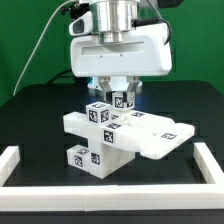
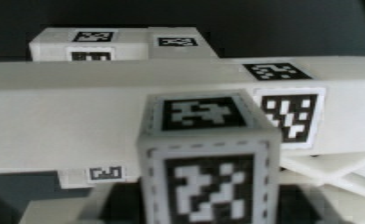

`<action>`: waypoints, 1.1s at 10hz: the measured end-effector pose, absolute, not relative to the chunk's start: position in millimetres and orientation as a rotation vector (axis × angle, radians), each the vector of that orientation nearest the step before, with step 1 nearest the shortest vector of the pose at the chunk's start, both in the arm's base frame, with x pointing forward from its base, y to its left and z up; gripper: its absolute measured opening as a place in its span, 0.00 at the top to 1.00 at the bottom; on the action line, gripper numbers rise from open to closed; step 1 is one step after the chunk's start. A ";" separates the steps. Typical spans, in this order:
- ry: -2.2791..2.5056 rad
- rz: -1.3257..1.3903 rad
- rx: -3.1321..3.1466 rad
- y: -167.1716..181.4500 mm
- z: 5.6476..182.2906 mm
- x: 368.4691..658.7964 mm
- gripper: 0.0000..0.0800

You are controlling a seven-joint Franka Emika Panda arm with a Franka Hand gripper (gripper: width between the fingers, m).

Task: Assemble chair

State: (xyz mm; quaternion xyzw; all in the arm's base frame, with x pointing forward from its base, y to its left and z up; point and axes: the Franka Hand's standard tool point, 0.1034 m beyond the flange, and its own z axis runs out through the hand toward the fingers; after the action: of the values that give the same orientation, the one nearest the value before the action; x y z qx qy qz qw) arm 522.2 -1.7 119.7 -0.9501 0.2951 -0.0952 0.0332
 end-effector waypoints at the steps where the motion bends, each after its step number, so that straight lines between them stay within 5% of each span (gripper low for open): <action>1: 0.712 -0.304 -3.002 6.1 120.1 522.9 0.36; 2: 0.394 -0.310 -3.083 7.3 120.4 523.0 0.23; 3: 0.166 -0.285 -3.119 9.3 119.8 520.8 0.20; 11: -0.717 -0.029 -3.082 17.5 119.4 513.2 0.19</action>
Offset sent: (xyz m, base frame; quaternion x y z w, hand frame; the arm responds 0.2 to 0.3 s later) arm -0.0116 0.0226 0.0004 -0.0202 -0.0547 -0.3193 0.9458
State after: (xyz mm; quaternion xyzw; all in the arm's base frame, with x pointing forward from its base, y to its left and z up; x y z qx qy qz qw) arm 513.2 17.5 119.4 -0.9739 -0.2265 -0.0092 -0.0112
